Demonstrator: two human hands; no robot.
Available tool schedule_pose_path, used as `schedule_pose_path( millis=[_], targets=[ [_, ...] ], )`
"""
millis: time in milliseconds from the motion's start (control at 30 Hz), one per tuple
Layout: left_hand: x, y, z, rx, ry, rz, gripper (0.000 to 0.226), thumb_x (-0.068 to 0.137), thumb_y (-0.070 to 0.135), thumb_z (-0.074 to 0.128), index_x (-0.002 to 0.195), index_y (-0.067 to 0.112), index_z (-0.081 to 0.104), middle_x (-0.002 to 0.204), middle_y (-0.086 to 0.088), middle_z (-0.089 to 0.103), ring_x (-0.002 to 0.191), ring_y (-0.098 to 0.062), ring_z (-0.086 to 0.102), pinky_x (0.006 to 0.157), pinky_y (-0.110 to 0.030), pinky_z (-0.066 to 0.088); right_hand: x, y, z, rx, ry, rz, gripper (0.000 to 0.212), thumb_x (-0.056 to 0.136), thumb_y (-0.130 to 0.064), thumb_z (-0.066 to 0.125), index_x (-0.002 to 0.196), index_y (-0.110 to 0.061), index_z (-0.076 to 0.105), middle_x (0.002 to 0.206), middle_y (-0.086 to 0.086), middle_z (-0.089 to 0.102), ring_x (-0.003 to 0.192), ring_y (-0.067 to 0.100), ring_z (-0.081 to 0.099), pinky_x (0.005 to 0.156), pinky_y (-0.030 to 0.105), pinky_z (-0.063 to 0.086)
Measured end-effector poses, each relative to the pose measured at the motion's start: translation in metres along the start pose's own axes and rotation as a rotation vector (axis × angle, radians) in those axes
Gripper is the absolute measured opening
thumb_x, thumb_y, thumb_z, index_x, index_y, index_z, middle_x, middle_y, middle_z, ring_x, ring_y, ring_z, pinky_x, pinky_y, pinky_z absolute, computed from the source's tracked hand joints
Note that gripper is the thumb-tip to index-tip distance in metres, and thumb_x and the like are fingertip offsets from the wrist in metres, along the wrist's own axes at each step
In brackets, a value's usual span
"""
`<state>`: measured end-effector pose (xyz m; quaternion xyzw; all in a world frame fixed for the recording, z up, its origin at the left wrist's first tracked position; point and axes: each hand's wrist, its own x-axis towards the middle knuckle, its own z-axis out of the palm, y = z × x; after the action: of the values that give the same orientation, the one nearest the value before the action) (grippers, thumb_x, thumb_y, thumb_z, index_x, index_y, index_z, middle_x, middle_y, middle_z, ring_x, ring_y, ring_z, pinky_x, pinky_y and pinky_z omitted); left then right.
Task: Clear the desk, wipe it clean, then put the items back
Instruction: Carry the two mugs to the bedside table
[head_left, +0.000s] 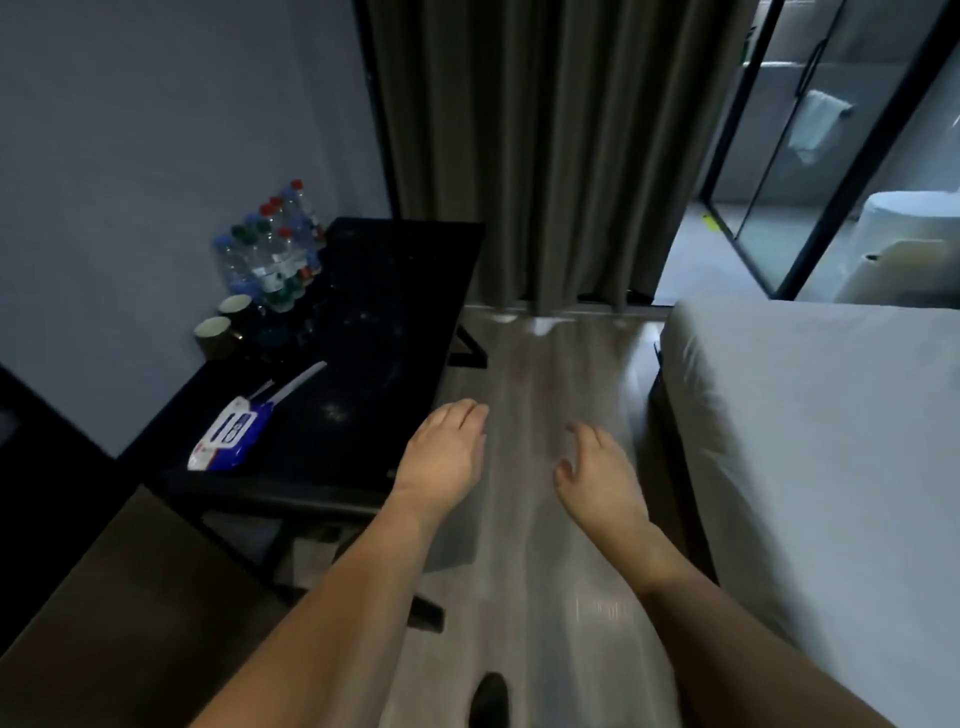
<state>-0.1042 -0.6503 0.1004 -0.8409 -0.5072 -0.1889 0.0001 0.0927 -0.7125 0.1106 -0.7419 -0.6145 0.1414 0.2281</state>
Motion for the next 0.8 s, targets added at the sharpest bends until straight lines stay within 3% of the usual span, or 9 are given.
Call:
schedule_pose_path(
  millis=[367, 567, 800],
  targets=[
    [0.22, -0.049, 0.057, -0.047, -0.029, 0.041, 0.039, 0.091, 0.022, 0.059, 0.128, 0.009, 0.058, 0.125, -0.007, 0.06, 0.116, -0.026, 0.057, 0.098, -0.039, 0.049, 0.213, 0.015, -0.012, -0.046, 0.055, 0.033, 0.051, 0.087, -0.018, 0.057, 0.136, -0.007, 0.048, 0.138, 0.009, 0.05, 0.123, 0.028, 0.05, 0.103, 0.033, 0.039],
    [0.323, -0.067, 0.108, -0.023, -0.062, 0.025, 0.041, 0.093, 0.025, 0.055, 0.131, 0.012, 0.056, 0.128, -0.005, 0.058, 0.118, -0.024, 0.054, 0.101, -0.038, 0.046, 0.328, 0.04, 0.005, -0.024, -0.023, 0.057, 0.054, 0.09, -0.022, 0.053, 0.142, -0.013, 0.042, 0.144, 0.006, 0.044, 0.129, 0.024, 0.044, 0.107, 0.033, 0.037],
    [0.442, -0.123, 0.112, 0.038, -0.021, -0.105, 0.043, 0.096, 0.027, 0.049, 0.135, 0.011, 0.054, 0.135, -0.005, 0.055, 0.125, -0.023, 0.051, 0.11, -0.035, 0.036, 0.49, 0.034, -0.002, -0.008, -0.083, -0.066, 0.054, 0.09, -0.021, 0.054, 0.142, -0.011, 0.042, 0.143, 0.009, 0.045, 0.127, 0.026, 0.045, 0.106, 0.033, 0.037]
  ],
)
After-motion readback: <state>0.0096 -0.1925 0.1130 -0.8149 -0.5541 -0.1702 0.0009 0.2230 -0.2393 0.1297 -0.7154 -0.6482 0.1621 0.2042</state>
